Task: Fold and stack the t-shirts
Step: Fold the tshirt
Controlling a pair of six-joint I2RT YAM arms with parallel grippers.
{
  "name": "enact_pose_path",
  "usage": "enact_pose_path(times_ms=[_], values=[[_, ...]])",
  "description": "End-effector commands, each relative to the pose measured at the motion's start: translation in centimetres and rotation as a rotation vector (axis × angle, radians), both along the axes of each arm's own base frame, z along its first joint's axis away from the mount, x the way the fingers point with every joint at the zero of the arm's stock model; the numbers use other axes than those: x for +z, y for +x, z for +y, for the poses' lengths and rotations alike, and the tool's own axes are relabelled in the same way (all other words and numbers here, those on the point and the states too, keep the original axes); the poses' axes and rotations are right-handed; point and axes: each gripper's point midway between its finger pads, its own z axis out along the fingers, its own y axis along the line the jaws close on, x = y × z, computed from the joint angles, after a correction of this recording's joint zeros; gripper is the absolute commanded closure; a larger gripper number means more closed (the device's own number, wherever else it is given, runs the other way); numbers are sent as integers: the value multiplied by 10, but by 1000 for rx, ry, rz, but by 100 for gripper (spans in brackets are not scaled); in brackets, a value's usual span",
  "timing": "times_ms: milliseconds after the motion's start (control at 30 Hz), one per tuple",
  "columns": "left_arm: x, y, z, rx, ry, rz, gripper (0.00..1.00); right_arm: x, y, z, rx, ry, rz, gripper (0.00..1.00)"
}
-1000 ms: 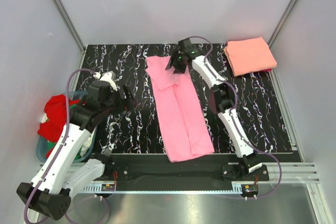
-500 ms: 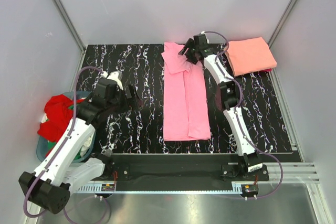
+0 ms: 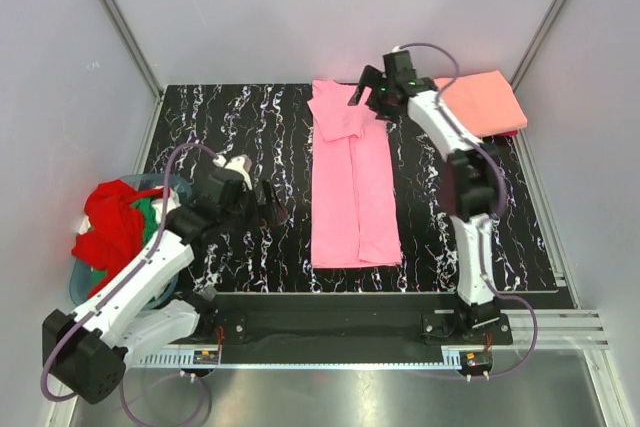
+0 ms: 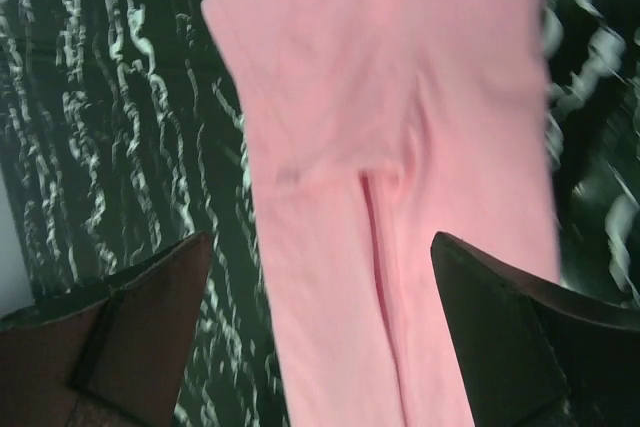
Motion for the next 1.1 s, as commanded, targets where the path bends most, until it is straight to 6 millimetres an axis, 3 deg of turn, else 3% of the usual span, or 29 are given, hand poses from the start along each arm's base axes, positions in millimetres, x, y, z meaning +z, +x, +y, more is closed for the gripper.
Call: enact_pose_path(times_ms=[0, 33, 67, 100, 133, 167, 200, 233, 267, 300, 333, 367, 433, 633, 833, 1067], values=[[-12, 2, -30, -25, -117, -11, 2, 129, -67, -33, -39, -17, -177, 0], [-23, 1, -34, -28, -111, 15, 3, 80, -99, -43, -45, -53, -55, 0], [-36, -3, -38, -35, -107, 38, 4, 102, -125, -51, -68, -20, -76, 0], [-36, -3, -50, -63, -124, 24, 5, 88, -146, -56, -77, -19, -33, 0], [-50, -5, -53, -56, -110, 58, 6, 38, -183, -63, -67, -37, 96, 2], [-54, -6, -59, -68, -114, 70, 8, 44, -206, -68, -89, -3, 95, 4], [-55, -7, -70, -82, -130, 66, 9, 30, -224, -72, -97, 5, 133, 6], [-66, -7, -73, -78, -112, 89, 10, -12, -261, -76, -87, 5, 241, 9], [-66, -8, -81, -92, -122, 82, 11, -9, -277, -77, -101, 53, 235, 12], [-70, -9, -84, -94, -119, 90, 12, -16, -288, -76, -101, 80, 246, 14], [-77, -9, -84, -74, -108, 104, 13, -34, -317, -78, -92, 102, 297, 18], [-80, -10, -86, -72, -102, 107, 14, -40, -327, -78, -106, 124, 323, 24], [-92, -14, -85, -58, -86, 127, 16, -56, -354, -82, -114, 141, 363, 28], [-110, -25, -91, -53, -88, 164, 22, -84, -381, -88, -136, 128, 446, 35], [-122, -39, -91, -43, -74, 193, 27, -104, -386, -80, -114, 132, 496, 44], [-130, -48, -90, -31, -53, 219, 34, -111, -392, -71, -98, 115, 510, 54]])
